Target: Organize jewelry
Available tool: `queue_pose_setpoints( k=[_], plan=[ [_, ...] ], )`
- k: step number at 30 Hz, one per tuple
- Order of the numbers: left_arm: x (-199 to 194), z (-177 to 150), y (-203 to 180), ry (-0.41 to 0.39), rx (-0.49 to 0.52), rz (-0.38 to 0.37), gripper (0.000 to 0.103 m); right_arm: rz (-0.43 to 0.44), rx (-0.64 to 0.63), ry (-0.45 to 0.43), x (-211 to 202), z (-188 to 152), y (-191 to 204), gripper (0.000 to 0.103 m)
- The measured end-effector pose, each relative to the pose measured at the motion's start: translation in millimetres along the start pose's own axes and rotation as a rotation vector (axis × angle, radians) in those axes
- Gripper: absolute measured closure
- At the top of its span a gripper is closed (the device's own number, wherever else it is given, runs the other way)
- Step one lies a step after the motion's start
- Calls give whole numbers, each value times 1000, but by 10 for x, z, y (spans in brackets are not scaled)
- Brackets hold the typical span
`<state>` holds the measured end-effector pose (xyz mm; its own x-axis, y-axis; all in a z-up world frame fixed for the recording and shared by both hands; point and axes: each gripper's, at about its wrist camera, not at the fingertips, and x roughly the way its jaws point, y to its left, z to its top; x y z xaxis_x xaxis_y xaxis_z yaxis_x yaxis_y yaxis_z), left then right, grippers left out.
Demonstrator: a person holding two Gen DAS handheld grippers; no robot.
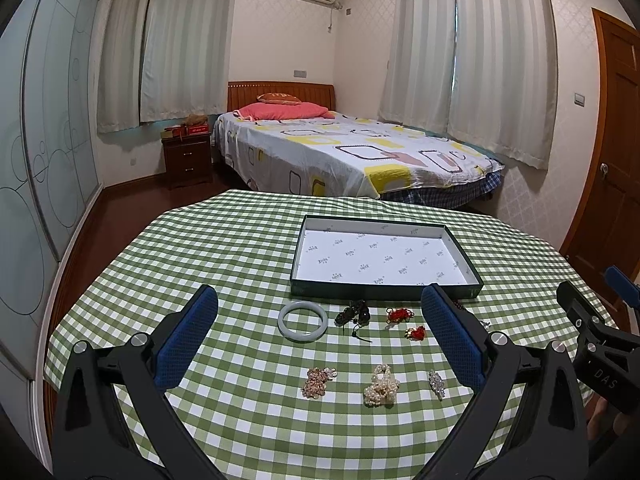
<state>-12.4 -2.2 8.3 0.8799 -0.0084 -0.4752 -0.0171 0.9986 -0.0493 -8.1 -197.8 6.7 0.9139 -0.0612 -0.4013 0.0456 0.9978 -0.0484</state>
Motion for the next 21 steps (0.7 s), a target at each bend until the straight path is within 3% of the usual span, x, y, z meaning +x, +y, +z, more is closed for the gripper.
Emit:
queue_pose_setpoints(
  k=[21],
  plan=[
    [-1, -35, 1, 5, -2, 2, 4, -1, 0, -2, -2, -14, 6, 6]
  ],
)
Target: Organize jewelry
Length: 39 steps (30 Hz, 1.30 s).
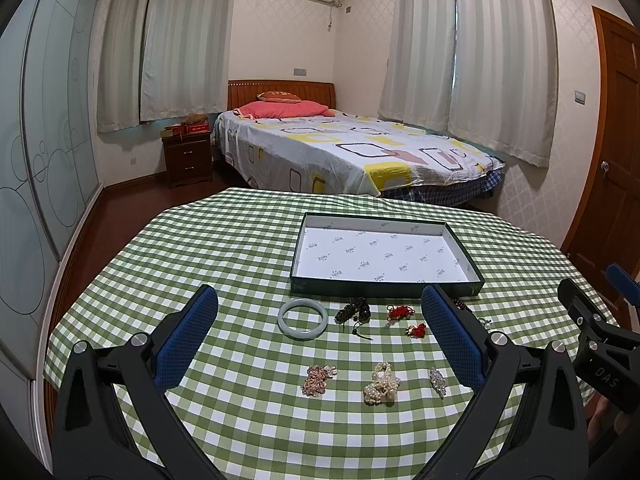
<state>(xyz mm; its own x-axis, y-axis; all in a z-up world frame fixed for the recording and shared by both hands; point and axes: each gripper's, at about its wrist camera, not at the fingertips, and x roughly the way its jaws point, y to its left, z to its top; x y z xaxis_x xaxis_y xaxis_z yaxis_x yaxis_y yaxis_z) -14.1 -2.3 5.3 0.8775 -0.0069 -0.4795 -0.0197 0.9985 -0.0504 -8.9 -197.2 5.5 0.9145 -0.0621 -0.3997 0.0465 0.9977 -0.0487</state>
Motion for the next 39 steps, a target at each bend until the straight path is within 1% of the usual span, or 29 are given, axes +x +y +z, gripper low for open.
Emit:
queue_pose_setpoints(
  k=[18, 26, 30, 34, 37, 39],
  plan=[
    [45, -23, 9, 14, 2, 3, 4, -1, -5, 6, 20, -8, 7, 6],
    [137, -65, 6, 26, 11, 9, 4, -1, -9, 16, 70, -63, 24, 6],
    [244, -126, 29, 29, 20, 27, 4, 0, -12, 26, 154, -128, 18, 6],
    [412, -219, 99, 46, 16, 24, 4, 10, -12, 34, 283, -255, -14, 6],
    [572, -321, 156, 56, 29, 40, 4, 17, -23, 47, 412, -396, -25, 6],
    [708, -416, 221, 77, 29, 53, 4, 25, -29, 61, 502, -502, -34, 6]
  ],
)
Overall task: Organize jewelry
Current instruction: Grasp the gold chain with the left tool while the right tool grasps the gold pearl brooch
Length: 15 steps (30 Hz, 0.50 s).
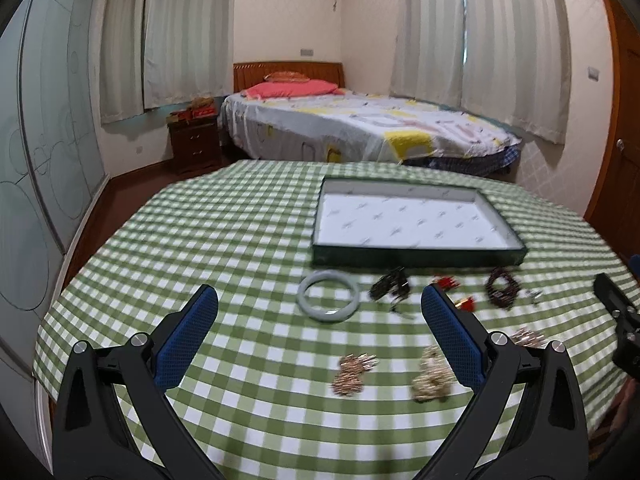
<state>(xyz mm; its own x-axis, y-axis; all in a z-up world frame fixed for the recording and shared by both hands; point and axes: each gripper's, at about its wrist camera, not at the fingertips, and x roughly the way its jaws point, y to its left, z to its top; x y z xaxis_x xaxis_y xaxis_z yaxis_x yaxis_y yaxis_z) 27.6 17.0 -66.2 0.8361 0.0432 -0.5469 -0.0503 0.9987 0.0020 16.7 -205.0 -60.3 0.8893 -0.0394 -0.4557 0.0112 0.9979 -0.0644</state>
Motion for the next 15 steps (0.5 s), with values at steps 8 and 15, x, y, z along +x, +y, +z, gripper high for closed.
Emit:
queue_pose_setpoints(
  k=[8, 15],
  plan=[
    [425, -215, 231, 135, -81, -54, 4, 36, -11, 94, 377, -371, -43, 6],
    [606, -362, 17, 203, 6, -40, 23, 75, 18, 146, 508, -485, -84, 7]
  ],
)
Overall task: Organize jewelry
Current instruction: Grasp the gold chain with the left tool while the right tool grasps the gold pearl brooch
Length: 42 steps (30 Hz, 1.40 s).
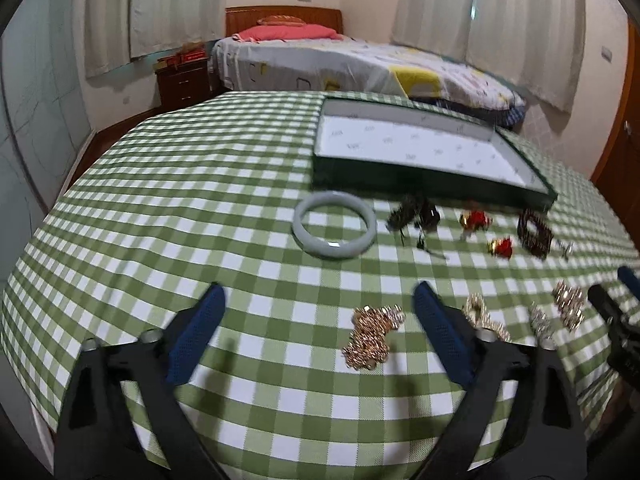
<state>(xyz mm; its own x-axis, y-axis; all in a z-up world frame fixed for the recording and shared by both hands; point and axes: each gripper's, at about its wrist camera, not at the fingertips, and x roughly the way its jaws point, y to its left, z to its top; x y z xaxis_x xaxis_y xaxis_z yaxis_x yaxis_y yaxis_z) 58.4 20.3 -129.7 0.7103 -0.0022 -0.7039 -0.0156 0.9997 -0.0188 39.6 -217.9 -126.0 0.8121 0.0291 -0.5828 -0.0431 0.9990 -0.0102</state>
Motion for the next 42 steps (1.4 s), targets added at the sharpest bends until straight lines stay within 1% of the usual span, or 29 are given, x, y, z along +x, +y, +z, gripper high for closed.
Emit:
queue_pose_setpoints(
  k=[2, 6, 14, 16, 17, 20, 22, 23, 24, 25, 27, 28, 29, 30, 31, 33, 37, 38, 39, 40, 42],
  plan=[
    [59, -23, -47, 25, 16, -3, 25, 6, 1, 13, 37, -12, 0, 7],
    [157, -39, -70, 60, 22, -11, 26, 23, 4, 34, 98, -28, -5, 7],
    [265, -82, -134, 103, 44, -18, 26, 43, -7, 53, 152, -29, 33, 7],
    [276, -93, -145, 106, 48, -7, 18, 46, -11, 53, 150, -27, 42, 7],
    [284, -95, -137, 111, 46, -2, 12, 47, -11, 53, 151, -27, 43, 7],
    [274, -106, -130, 107, 42, -6, 13, 52, -11, 56, 149, -31, 51, 7],
    [245, -108, -132, 101, 48, -18, 22, 56, -12, 58, 155, -27, 50, 8],
    [227, -113, -144, 96, 55, -25, 31, 58, -13, 58, 152, -28, 53, 8],
    [205, -122, -171, 90, 67, -38, 38, 60, -14, 59, 150, -30, 57, 8],
    [190, -133, -197, 85, 79, -48, 41, 64, -15, 60, 151, -33, 62, 9],
    [172, -138, -224, 79, 91, -68, 56, 69, -19, 62, 151, -37, 72, 12],
    [165, -138, -233, 77, 94, -73, 60, 72, -20, 65, 153, -39, 76, 20],
    [160, -139, -233, 75, 91, -86, 68, 74, -21, 70, 162, -36, 81, 25],
    [157, -138, -224, 74, 86, -85, 74, 77, -20, 82, 181, -37, 81, 33],
    [158, -132, -221, 74, 82, -85, 76, 80, -16, 90, 196, -40, 74, 36],
    [157, -128, -196, 72, 66, -94, 82, 87, -8, 100, 219, -44, 63, 39],
    [176, -112, -170, 72, 55, -95, 85, 95, -8, 126, 261, -54, 72, 48],
    [175, -112, -174, 71, 57, -93, 89, 101, -10, 134, 270, -62, 79, 50],
    [178, -107, -167, 71, 53, -102, 89, 110, -11, 141, 278, -69, 85, 56],
    [178, -104, -158, 72, 49, -104, 89, 125, -13, 150, 284, -79, 95, 65],
    [183, -99, -153, 73, 46, -103, 89, 140, -20, 159, 279, -90, 117, 71]
  ],
)
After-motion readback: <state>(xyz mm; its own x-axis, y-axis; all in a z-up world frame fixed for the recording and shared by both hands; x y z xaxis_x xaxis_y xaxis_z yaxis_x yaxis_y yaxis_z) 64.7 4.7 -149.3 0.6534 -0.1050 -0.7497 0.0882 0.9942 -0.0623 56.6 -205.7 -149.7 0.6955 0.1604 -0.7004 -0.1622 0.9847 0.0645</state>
